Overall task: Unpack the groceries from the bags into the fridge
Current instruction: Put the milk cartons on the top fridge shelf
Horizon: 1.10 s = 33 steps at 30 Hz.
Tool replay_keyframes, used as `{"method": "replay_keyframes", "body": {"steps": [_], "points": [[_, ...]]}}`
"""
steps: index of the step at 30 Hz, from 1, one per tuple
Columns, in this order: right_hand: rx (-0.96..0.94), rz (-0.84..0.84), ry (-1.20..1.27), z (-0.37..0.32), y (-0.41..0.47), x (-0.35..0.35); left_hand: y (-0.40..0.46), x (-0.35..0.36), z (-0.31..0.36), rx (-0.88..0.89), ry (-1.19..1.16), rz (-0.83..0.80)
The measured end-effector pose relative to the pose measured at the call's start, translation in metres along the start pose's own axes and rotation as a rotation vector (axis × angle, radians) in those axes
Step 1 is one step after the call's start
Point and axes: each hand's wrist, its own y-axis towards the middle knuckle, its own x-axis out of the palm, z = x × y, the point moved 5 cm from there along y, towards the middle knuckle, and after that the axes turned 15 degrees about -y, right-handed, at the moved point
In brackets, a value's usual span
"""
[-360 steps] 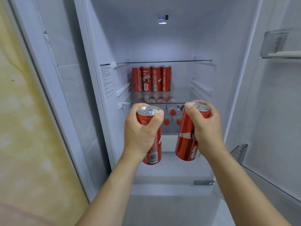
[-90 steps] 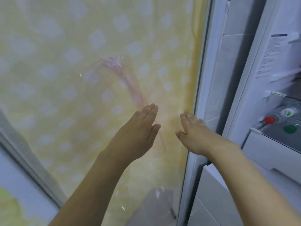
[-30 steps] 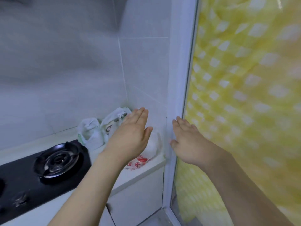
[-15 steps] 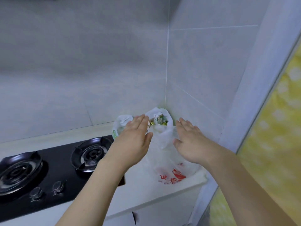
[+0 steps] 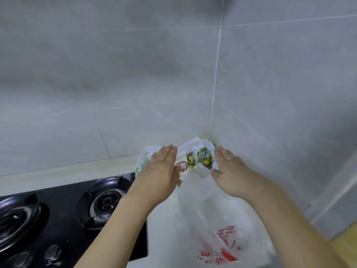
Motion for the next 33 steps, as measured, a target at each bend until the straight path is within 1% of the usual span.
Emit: {"method": "replay_keyframes", "body": {"steps": [5, 10, 16, 21, 25, 29, 33], "points": [[-0.049, -0.025, 0.008, 0.010, 0.069, 0.004, 0.034, 0.001, -0.028, -0.072, 0.026, 0.000], [-0.076, -0.097, 0.001, 0.009, 0.123, 0.015, 0.068, 0.001, -0.057, -0.131, 0.030, -0.022], [-0.052, -0.133, 0.023, 0.021, 0.178, 0.035, 0.126, 0.019, -0.094, -0.131, 0.024, -0.120], [-0.043, -0.225, 0.014, 0.032, 0.222, 0.071, 0.196, 0.050, -0.119, -0.091, -0.006, -0.246], [-0.039, -0.326, -0.060, 0.038, 0.253, 0.106, 0.259, 0.087, -0.141, 0.011, 0.025, -0.387], [-0.072, -0.354, -0.137, 0.038, 0.278, 0.140, 0.313, 0.133, -0.168, 0.066, 0.084, -0.488], [-0.099, -0.356, -0.206, 0.043, 0.288, 0.169, 0.345, 0.175, -0.180, 0.146, 0.146, -0.578]]}}
